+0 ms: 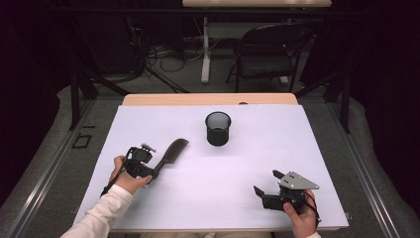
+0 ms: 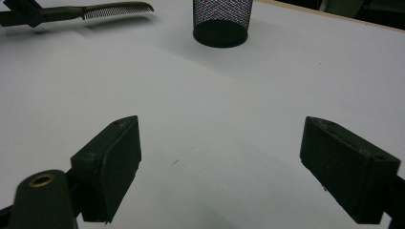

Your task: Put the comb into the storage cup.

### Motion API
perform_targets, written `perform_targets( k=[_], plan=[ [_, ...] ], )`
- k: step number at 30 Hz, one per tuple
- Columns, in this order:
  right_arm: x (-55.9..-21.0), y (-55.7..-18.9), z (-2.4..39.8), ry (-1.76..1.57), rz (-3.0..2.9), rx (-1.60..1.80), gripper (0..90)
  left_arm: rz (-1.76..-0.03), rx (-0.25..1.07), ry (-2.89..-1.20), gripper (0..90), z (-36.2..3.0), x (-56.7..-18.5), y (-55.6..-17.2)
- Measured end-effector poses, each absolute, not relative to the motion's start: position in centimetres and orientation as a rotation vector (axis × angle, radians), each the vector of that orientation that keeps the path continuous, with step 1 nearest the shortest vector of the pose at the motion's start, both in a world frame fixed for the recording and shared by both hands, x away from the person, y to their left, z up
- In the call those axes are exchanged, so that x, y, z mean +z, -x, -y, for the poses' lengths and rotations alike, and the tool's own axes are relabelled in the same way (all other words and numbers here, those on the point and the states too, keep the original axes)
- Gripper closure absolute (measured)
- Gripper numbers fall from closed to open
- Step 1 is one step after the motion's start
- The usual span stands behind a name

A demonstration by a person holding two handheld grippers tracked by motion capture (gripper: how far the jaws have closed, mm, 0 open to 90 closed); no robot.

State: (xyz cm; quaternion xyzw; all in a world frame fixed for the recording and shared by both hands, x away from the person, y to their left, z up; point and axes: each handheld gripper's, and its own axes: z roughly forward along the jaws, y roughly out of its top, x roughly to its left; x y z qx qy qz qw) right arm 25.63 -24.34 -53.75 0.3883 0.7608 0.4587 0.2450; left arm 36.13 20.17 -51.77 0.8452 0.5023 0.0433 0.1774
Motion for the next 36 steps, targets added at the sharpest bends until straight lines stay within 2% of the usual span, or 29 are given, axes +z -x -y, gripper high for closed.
perform_targets(
  k=[20, 36],
  plan=[
    [-53.9, -25.7, 24.2, -1.06, -2.078, 1.242, 13.8, -1.359, 0.22, -2.277, 72.4, -20.1, -49.2, -36.1],
    [-53.9, -25.7, 24.2, -1.062, -2.081, 1.233, 13.8, -1.294, 0.325, -2.114, 72.4, -20.6, -46.7, -35.7]
  ],
)
